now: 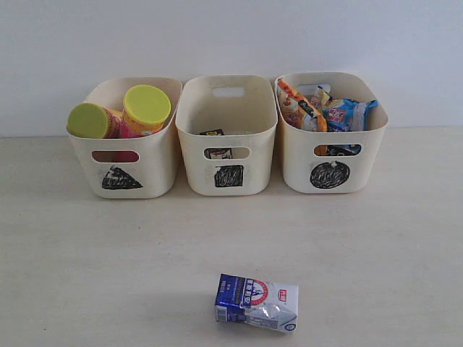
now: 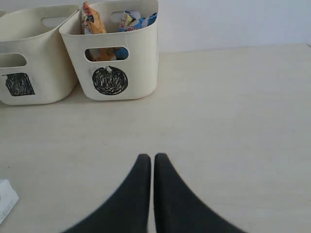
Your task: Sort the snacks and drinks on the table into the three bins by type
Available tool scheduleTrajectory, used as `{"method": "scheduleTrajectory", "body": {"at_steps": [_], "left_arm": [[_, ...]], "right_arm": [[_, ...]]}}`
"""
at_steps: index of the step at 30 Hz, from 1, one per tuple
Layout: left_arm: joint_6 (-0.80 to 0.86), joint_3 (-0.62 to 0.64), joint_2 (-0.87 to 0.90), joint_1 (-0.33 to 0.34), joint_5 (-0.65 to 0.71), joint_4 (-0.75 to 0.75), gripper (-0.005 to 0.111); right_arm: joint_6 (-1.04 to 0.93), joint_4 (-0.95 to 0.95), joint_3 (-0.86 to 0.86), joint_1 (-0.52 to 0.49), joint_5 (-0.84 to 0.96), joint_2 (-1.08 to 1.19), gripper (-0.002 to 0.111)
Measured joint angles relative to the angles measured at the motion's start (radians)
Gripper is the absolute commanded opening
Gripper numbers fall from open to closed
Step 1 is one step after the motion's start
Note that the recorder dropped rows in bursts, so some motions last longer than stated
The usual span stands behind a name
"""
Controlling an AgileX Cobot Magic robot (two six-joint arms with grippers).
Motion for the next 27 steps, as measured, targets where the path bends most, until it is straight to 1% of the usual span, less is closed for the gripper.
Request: {"method": "scheduleTrajectory", "body": {"at_steps": [2,4,6,8,9,11,13,16,19,20,23,25,27], "left_arm": [[-0.005,-0.043,0.025,0.0,-0.035,0.0,0.004],[-0.007,-0.098,0.074,0.0,-0.03,0.045,0.004],[-0.009,-0.202,0.154,0.0,0.054,0.155,0.004],[-0.009,-0.326,0.253,0.0,0.254,0.304,0.004],[-0.009,-0.401,0.316,0.0,0.385,0.372,0.004],[0.015,-0.482,0.39,0.0,0.529,0.42,0.004],[0.097,-0.567,0.472,0.0,0.678,0.424,0.004],[0.314,-0.675,0.588,0.0,0.866,0.355,0.004],[0.525,-0.768,0.681,0.0,1.059,0.221,0.004],[0.611,-0.801,0.723,0.0,1.126,0.15,0.004],[0.749,-0.849,0.818,0.0,1.28,0.01,0.004],[0.8,-0.862,0.881,-0.003,1.327,-0.052,0.004],[0.824,-0.869,0.939,-0.003,1.364,-0.082,0.004]], "right_arm": [[0.0,0.0,0.0,0.0,0.0,0.0,0.0],[0.0,0.0,0.0,0.0,0.0,0.0,0.0],[0.0,0.0,0.0,0.0,0.0,0.0,0.0],[0.0,0.0,0.0,0.0,0.0,0.0,0.0],[0.0,0.0,0.0,0.0,0.0,0.0,0.0],[0.0,0.0,0.0,0.0,0.0,0.0,0.0],[0.0,0.0,0.0,0.0,0.0,0.0,0.0],[0.0,0.0,0.0,0.0,0.0,0.0,0.0],[0.0,0.0,0.0,0.0,-0.006,0.0,0.0],[0.0,0.0,0.0,0.0,-0.006,0.0,0.0],[0.0,0.0,0.0,0.0,-0.006,0.0,0.0],[0.0,0.0,0.0,0.0,-0.006,0.0,0.0],[0.0,0.0,0.0,0.0,-0.006,0.0,0.0]]}}
